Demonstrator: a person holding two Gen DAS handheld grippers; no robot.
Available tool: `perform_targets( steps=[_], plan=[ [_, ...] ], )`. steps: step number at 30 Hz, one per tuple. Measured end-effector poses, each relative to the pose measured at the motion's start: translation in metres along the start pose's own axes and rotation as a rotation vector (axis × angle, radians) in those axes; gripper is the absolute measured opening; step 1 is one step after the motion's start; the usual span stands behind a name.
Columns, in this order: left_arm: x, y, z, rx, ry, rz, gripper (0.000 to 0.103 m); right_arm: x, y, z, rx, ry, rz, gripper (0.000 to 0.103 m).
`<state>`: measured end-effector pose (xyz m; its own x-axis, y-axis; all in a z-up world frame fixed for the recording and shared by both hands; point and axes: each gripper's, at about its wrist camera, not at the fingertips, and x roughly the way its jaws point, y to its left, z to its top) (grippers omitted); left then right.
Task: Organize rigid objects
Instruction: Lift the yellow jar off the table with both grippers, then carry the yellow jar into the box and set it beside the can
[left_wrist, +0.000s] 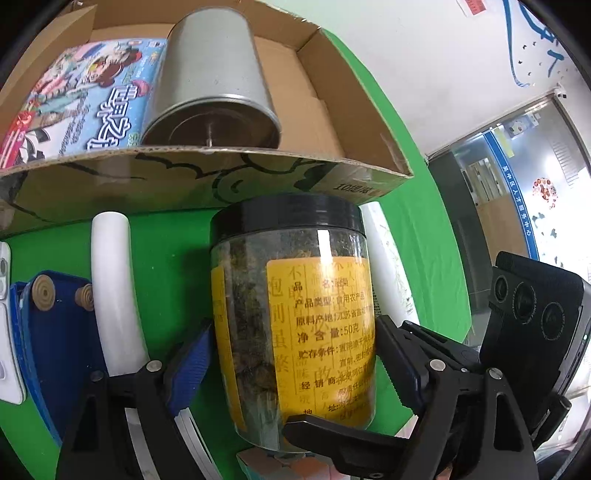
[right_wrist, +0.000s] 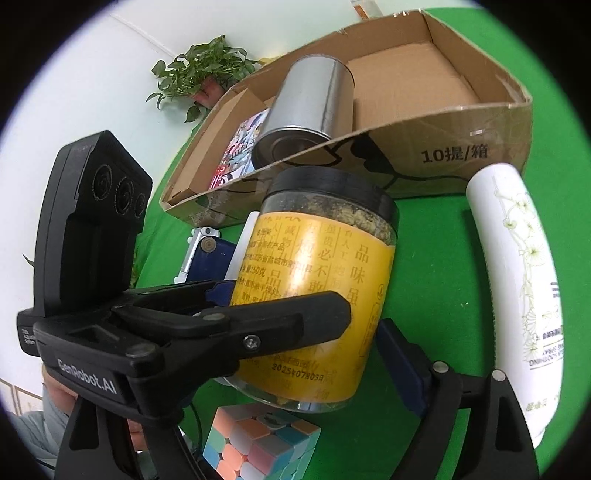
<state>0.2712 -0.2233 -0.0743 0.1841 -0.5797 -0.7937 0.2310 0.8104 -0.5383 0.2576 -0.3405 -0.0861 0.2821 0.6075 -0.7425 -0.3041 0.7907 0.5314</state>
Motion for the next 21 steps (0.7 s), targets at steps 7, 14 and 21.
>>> perform_targets(
  steps=[7,14,21],
  plan=[
    [-0.038,-0.032,0.003,0.059,-0.144,0.011,0.083,-0.03,0.026,0.01,-0.076,-0.092,-0.017,0.085],
    [-0.08,-0.073,0.031,0.152,-0.265,0.02,0.083,-0.069,0.053,0.043,-0.181,-0.208,-0.032,0.085],
    [-0.128,-0.089,0.084,0.203,-0.321,0.03,0.083,-0.095,0.06,0.101,-0.257,-0.232,-0.051,0.085]
  ],
)
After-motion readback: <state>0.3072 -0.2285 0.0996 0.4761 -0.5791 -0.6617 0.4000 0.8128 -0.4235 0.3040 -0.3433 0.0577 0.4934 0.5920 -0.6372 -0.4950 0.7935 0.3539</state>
